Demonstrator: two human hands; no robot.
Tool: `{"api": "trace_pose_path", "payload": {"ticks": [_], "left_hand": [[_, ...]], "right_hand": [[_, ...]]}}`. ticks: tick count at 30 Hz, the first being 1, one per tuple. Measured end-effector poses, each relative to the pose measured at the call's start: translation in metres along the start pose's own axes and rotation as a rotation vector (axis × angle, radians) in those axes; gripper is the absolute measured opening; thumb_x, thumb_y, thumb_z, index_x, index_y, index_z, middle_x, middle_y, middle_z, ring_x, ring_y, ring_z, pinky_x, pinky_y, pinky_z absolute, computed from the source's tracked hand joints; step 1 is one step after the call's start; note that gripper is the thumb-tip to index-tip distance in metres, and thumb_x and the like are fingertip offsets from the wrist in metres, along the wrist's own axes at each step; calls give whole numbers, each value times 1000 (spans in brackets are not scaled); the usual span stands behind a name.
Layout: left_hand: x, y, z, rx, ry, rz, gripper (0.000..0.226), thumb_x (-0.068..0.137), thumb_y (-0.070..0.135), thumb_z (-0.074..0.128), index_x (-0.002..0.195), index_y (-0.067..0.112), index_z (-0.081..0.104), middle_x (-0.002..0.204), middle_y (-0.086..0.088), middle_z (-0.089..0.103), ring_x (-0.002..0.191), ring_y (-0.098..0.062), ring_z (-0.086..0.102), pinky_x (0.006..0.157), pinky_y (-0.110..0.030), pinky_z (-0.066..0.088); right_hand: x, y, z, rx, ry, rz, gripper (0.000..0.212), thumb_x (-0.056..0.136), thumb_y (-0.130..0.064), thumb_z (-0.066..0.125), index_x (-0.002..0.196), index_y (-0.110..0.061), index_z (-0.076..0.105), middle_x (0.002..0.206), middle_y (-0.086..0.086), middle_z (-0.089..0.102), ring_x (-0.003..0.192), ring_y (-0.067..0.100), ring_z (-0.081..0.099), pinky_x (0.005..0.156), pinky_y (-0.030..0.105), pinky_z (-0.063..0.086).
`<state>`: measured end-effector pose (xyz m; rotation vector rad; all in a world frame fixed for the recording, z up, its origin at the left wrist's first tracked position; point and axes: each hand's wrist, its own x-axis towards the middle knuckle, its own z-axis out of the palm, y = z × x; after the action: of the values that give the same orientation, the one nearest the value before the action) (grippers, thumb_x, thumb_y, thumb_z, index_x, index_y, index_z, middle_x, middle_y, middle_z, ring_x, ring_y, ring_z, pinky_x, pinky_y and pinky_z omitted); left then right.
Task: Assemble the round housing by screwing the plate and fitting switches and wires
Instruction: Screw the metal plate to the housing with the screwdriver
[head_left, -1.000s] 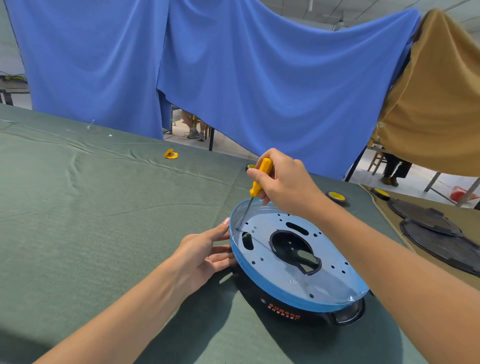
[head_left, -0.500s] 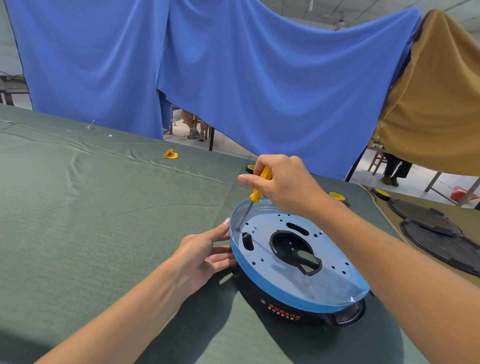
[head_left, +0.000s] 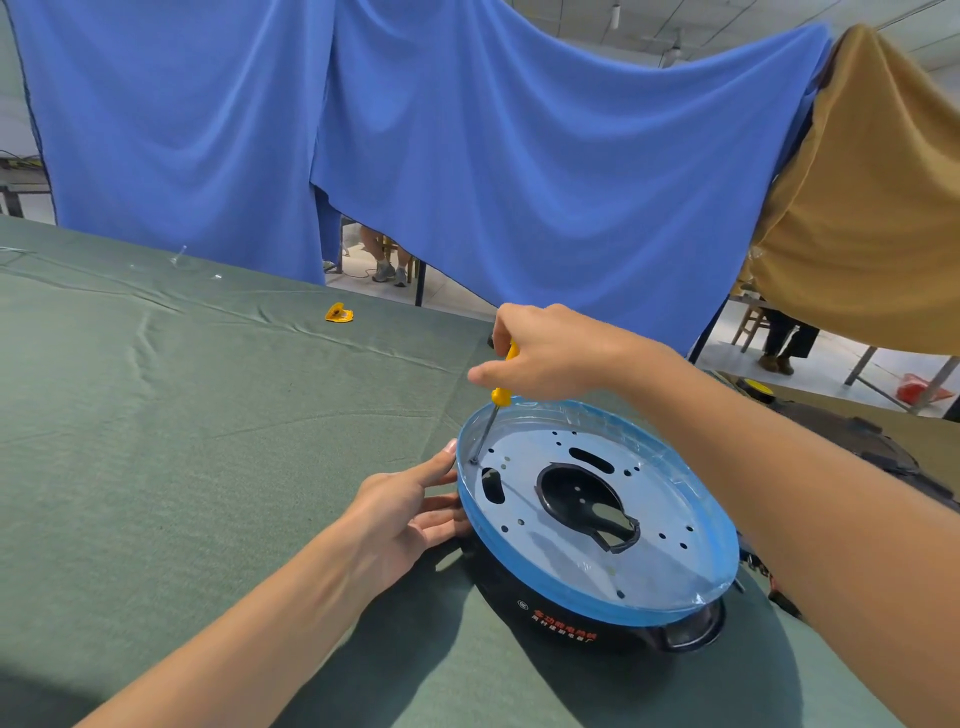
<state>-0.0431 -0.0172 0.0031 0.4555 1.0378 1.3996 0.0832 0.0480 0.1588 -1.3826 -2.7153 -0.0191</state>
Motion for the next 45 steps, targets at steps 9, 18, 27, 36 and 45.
{"api": "trace_pose_path", "payload": {"ticks": [9, 18, 27, 36, 45], "left_hand": [[-2, 2, 2, 18, 3, -8, 50, 62, 29, 82, 97, -4, 71, 81, -17, 75, 75, -34, 75, 58, -39, 61], [-1, 0, 1, 19, -4, -6, 41, 71, 27, 82, 97, -4, 73, 81, -14, 76, 79, -35, 74, 65, -41, 61], [0, 0, 1, -7, 17, -25, 56, 64, 27, 85, 104, -7, 67, 87, -22, 75, 79, -36, 74, 58, -39, 61], [-1, 1, 0, -39, 22, -47, 61, 57, 24, 87, 105, -5, 62, 81, -26, 73, 74, -35, 74, 50, -37, 58], [-3, 2, 2, -26, 51, -41, 54, 53, 24, 87, 88, 0, 54, 75, -28, 71, 73, -38, 74, 53, -41, 60]], "right_hand": [[5, -6, -4, -51, -45, 63, 51, 87, -60, 55, 105, -14, 45, 86, -3, 52, 81, 18, 52, 58, 32, 39], [4, -8, -1, -59, 92, -60, 26, 94, -38, 55, 100, -13, 54, 89, 5, 52, 83, 25, 55, 62, 35, 45], [0, -9, -15, 14, -61, -81, 22, 89, -25, 60, 108, -24, 49, 93, -8, 50, 81, 7, 49, 60, 28, 42], [2, -14, -8, -118, -62, -5, 42, 92, -55, 50, 110, -17, 48, 93, -2, 52, 85, 22, 54, 64, 36, 41], [6, -14, 0, -144, 94, -75, 29, 94, -43, 55, 88, -15, 53, 88, 4, 53, 84, 28, 53, 65, 35, 41]]}}
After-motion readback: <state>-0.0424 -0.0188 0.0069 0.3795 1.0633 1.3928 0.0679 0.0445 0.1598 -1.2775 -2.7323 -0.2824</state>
